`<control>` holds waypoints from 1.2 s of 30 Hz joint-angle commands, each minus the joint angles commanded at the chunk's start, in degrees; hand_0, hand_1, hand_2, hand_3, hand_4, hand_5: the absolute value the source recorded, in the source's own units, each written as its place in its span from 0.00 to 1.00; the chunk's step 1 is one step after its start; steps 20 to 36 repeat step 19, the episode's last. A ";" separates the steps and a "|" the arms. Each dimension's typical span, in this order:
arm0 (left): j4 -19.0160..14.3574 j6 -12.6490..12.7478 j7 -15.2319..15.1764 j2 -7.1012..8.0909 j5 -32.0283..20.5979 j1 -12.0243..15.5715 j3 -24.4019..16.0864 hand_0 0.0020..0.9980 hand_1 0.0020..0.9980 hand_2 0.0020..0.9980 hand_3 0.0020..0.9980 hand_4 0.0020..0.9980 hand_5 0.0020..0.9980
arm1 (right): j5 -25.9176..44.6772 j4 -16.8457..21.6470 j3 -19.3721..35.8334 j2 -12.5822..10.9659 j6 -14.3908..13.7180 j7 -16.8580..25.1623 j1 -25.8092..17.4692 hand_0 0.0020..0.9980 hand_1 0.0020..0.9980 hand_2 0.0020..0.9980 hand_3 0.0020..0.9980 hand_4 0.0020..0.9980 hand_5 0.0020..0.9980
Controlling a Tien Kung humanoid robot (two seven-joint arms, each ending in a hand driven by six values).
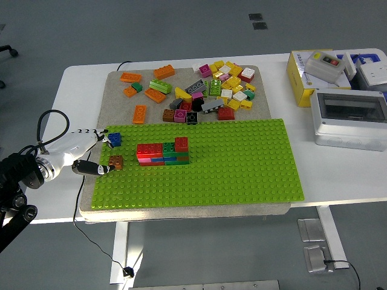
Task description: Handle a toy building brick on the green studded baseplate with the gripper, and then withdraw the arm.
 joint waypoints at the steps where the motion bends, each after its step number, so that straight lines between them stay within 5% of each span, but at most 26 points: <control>1: 0.14 -0.01 0.02 -0.05 0.01 -0.05 0.07 1.00 1.00 1.00 0.73 0.80 0.42 | 0.04 0.00 -0.03 -0.01 -0.01 0.03 0.00 0.71 0.64 0.47 0.74 0.58 1.00; 19: 4.67 2.35 -1.55 -2.60 3.28 -2.06 2.48 1.00 1.00 1.00 0.73 0.80 0.42 | 0.45 0.00 -0.48 -0.10 -0.01 0.23 0.13 0.71 0.64 0.46 0.74 0.58 1.00; 36: 4.67 2.35 -1.55 -2.60 3.28 -2.06 2.48 1.00 1.00 1.00 0.73 0.80 0.42 | 0.45 0.00 -0.48 -0.10 -0.01 0.23 0.13 0.71 0.64 0.46 0.74 0.58 1.00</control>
